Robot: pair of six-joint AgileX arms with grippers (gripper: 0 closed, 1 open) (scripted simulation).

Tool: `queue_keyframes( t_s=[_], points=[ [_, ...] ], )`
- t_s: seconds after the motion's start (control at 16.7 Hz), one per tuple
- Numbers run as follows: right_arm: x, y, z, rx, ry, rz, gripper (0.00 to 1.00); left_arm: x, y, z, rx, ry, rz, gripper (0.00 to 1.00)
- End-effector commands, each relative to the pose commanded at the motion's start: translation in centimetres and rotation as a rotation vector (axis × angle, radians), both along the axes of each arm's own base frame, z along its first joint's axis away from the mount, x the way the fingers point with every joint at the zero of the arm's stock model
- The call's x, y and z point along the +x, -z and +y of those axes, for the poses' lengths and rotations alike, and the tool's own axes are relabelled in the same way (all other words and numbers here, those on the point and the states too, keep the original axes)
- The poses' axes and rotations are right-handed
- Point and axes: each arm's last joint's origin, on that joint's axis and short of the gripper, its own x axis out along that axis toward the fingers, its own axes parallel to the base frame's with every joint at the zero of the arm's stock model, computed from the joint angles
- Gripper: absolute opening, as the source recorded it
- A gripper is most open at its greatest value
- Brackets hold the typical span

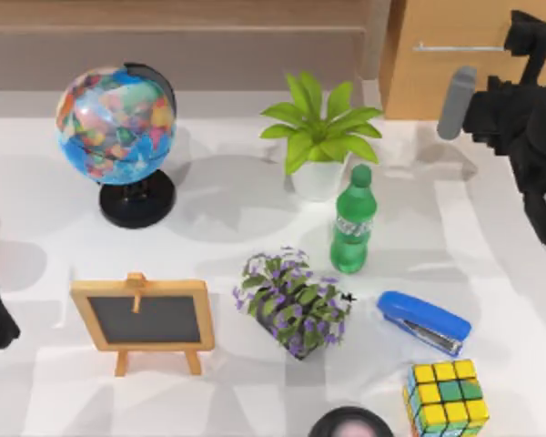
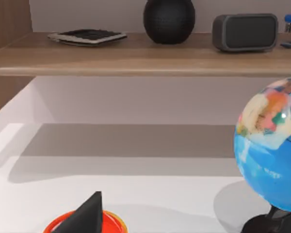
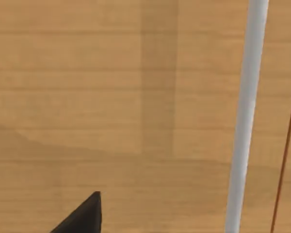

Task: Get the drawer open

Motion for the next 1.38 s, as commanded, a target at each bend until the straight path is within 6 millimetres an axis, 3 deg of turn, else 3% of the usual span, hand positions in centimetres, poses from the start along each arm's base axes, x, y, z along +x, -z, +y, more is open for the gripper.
queue_keyframes(
  t_s=[0.36, 1.14, 1.38],
  points=[
    [0.95, 0.02, 0.03, 0.0, 0.0, 0.0, 1.0, 0.0, 0.0, 0.0, 0.0, 0.0, 0.0, 1.0],
    [0.95, 0.02, 0.03, 0.0, 0.0, 0.0, 0.02, 0.0, 0.0, 0.0, 0.0, 0.0, 0.0, 1.0],
    [0.95, 0.02, 0.03, 0.0, 0.0, 0.0, 0.0, 0.0, 0.0, 0.0, 0.0, 0.0, 0.0, 1.0]
  ],
)
